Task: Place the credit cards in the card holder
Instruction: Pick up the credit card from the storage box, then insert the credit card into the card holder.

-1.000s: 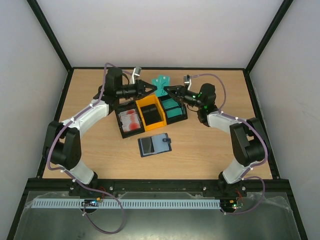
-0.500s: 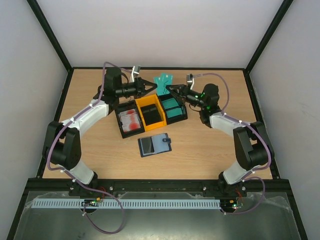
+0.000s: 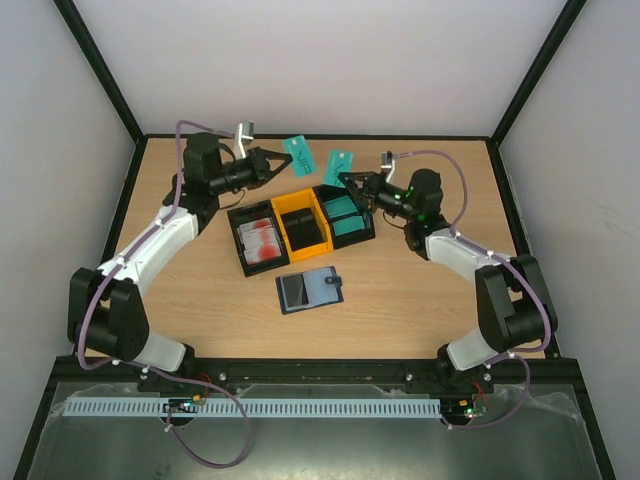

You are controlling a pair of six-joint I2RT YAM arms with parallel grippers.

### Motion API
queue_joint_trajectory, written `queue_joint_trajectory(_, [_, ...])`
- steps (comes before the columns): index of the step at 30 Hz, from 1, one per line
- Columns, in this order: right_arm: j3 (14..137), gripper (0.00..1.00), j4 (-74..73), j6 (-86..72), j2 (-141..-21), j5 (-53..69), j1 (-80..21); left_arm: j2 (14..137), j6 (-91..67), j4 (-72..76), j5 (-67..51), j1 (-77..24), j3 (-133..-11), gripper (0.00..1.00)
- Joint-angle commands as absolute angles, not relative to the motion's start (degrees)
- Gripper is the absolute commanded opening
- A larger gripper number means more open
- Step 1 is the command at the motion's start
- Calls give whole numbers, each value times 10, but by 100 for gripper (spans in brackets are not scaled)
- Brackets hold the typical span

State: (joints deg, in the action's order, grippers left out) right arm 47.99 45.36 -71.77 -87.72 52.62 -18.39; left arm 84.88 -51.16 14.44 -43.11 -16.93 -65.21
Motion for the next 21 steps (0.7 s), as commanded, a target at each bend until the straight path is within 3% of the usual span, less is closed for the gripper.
queue_joint_trajectory(1, [472, 2, 417, -688, -846, 508, -180, 817, -477, 123, -394, -154, -638, 2])
queue_joint_trajectory(11, [376, 2, 117, -473, -759, 453, -237, 700, -361, -58, -272, -193, -528, 2])
queue_joint_trajectory(21, [271, 2, 101, -497, -711, 401, -317, 578, -394, -140, -241, -291, -376, 2])
